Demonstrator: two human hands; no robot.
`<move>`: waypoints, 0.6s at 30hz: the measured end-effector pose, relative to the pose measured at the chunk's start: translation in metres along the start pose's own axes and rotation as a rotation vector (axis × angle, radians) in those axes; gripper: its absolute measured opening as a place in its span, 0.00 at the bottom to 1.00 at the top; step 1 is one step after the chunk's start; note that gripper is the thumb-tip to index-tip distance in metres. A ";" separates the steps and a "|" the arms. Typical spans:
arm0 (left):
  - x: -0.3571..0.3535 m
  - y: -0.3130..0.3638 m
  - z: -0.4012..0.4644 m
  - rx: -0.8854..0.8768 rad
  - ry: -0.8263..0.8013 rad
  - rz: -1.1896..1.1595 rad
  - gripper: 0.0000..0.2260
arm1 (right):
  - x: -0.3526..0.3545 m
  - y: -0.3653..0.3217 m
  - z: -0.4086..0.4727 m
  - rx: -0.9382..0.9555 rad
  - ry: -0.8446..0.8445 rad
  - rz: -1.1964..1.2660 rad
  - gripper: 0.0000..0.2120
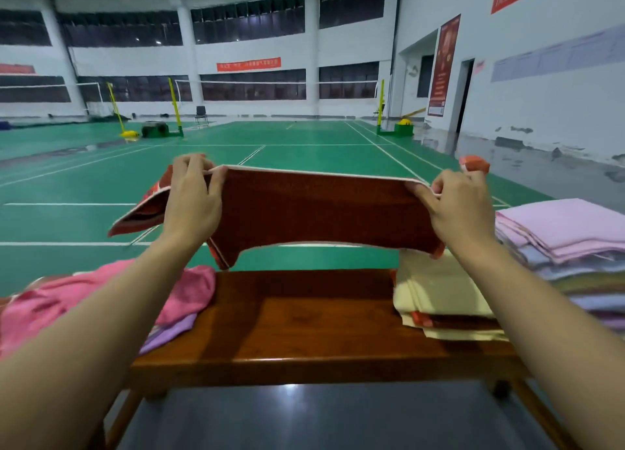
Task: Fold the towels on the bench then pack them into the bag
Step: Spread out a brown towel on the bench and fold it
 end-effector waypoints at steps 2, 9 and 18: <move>0.011 -0.005 -0.041 -0.012 -0.016 -0.003 0.09 | 0.011 0.007 -0.036 0.004 0.006 0.021 0.23; -0.005 -0.042 -0.166 0.229 -0.187 0.064 0.07 | 0.014 0.024 -0.146 -0.090 -0.207 -0.138 0.26; -0.018 -0.055 -0.194 0.451 -0.396 0.418 0.21 | 0.015 0.032 -0.167 -0.182 -0.619 -0.341 0.33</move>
Point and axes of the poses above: each hand's wrist, its own z-axis towards the middle knuckle, its own x-axis out of the back of the hand, y = z × x, the point moved 1 cm from there along z, towards the middle knuckle, and after that the axes turned 5 degrees about -z, right-handed, at the moved point
